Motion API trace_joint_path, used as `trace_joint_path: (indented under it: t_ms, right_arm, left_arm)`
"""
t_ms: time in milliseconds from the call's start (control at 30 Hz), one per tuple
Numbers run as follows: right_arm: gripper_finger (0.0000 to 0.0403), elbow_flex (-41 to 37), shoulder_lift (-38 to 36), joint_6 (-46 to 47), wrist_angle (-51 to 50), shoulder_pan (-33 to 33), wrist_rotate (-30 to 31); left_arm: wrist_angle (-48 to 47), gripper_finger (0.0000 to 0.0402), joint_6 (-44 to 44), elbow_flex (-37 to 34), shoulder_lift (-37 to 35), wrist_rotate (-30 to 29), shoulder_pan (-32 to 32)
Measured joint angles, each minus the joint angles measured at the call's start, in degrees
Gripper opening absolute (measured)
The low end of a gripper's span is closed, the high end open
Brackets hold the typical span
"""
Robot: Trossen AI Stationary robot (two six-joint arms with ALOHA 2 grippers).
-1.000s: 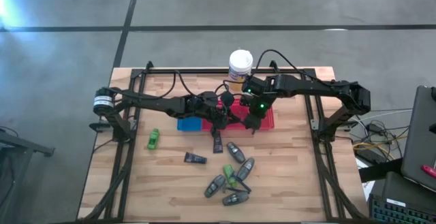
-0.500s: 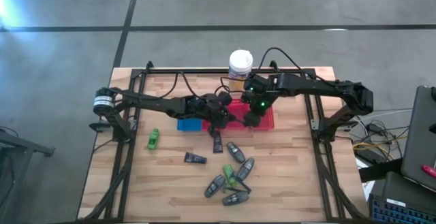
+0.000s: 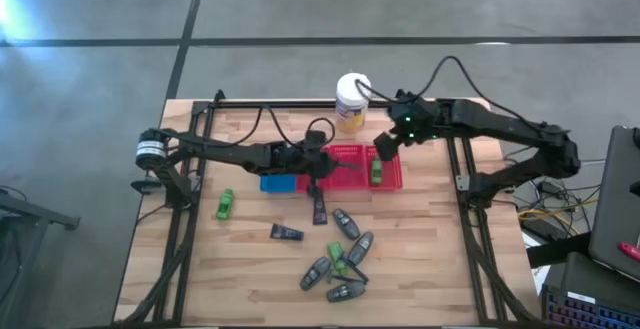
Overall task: Pick & Place Travel size toiletries
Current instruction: Put the blue razor into the blue bin
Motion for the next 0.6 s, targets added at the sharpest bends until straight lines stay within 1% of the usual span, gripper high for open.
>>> trace_joint_path:
  t_ms: [100,167,233,367,500,600]
  right_arm:
    - [0.0322,0.0,-2.2,3.0,-2.4,0.0,3.7]
    - [0.0327,0.0,-3.1,4.1,-3.2,0.0,5.3]
    - [0.0331,0.0,-3.3,4.5,-3.8,0.0,6.7]
    - [0.0333,-0.2,-2.7,3.7,-3.8,0.0,6.9]
    - [0.0324,-0.2,-1.7,3.4,-3.9,0.0,6.5]
    - [0.0315,-0.3,-1.4,3.4,-4.1,0.0,6.5]
  left_arm:
    - [-7.0,0.0044,-14.6,1.4,0.0,-3.2,0.0]
    - [-11.0,0.0044,-24.3,2.6,0.0,-3.6,0.1]
    - [-13.3,0.0044,-30.3,3.7,0.0,-2.9,0.2]
    - [-14.9,0.0043,-33.4,5.2,-0.1,-2.2,0.2]
    - [-21.9,0.0043,-35.5,6.6,-0.7,-3.4,0.2]
    - [-24.9,0.0043,-39.5,5.6,-2.5,-3.8,0.2]
